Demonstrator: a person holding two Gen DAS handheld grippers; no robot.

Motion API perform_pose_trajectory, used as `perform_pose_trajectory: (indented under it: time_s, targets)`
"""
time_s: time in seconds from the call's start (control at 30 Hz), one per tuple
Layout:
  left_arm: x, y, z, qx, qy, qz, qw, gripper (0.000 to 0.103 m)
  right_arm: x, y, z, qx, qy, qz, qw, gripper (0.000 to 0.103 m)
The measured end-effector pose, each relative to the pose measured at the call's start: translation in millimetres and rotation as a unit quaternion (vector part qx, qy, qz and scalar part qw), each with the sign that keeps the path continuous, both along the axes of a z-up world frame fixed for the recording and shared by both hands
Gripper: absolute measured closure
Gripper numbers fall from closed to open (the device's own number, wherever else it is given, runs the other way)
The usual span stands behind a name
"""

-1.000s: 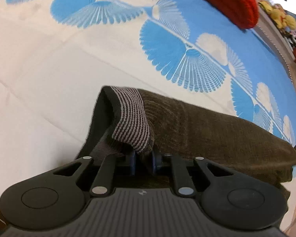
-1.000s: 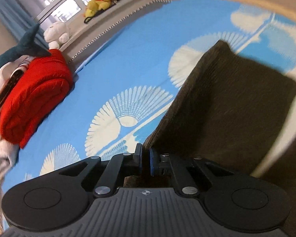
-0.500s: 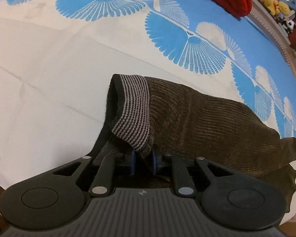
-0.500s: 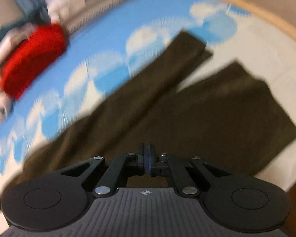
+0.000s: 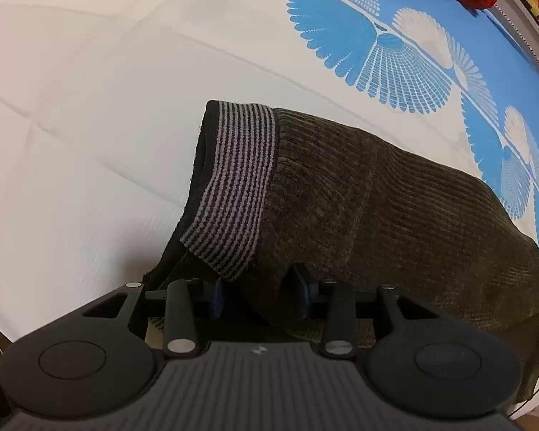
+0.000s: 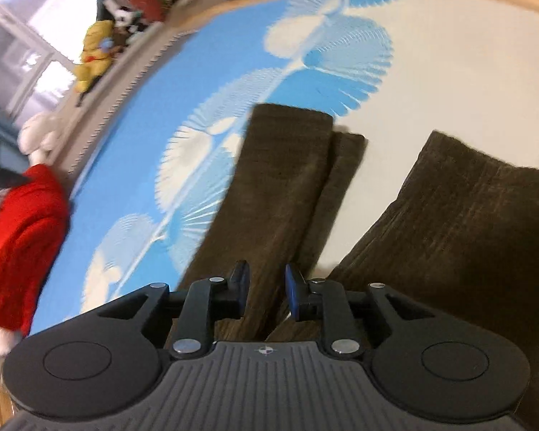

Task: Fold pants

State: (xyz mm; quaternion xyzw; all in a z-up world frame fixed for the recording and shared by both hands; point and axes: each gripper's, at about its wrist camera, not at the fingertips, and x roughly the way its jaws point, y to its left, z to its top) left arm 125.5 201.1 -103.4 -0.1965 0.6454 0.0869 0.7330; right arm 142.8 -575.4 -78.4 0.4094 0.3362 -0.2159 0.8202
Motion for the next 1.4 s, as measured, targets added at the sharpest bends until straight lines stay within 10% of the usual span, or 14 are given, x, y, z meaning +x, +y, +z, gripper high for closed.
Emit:
perform_pose_trajectory:
  time_s: [0.2,0.27,0.7,0.97,1.2,1.4]
  targets:
    - [7,-4,0,0.015,0.001,-0.004,0.9999,0.067,18,-1,-14,0.008,0.004,-0.01,1.0,0.079]
    - [7,-3,0,0.017,-0.002,-0.003,0.9999,0.073,21,2,-9,-0.01,0.009,-0.013,1.0,0.095]
    - [-25,12,64,-0.011,-0.108,0.004,0.9941,0.089,-110,14,126,-0.107,-0.07,-0.022,0.992,0.101]
    - [-48,12,35,0.02,-0.036,-0.075,0.9963,0.088,-192,-15,22,0.011,0.137,-0.035,0.99,0.101]
    - [-47,12,33,0.01,-0.027,-0.067,0.9973,0.084,-182,-34,16,0.024,0.101,-0.027,0.994,0.095]
    - [-49,34,23,-0.002,-0.021,-0.015,0.9997,0.059,-185,-54,10,0.023,0.107,-0.108,0.988,0.088]
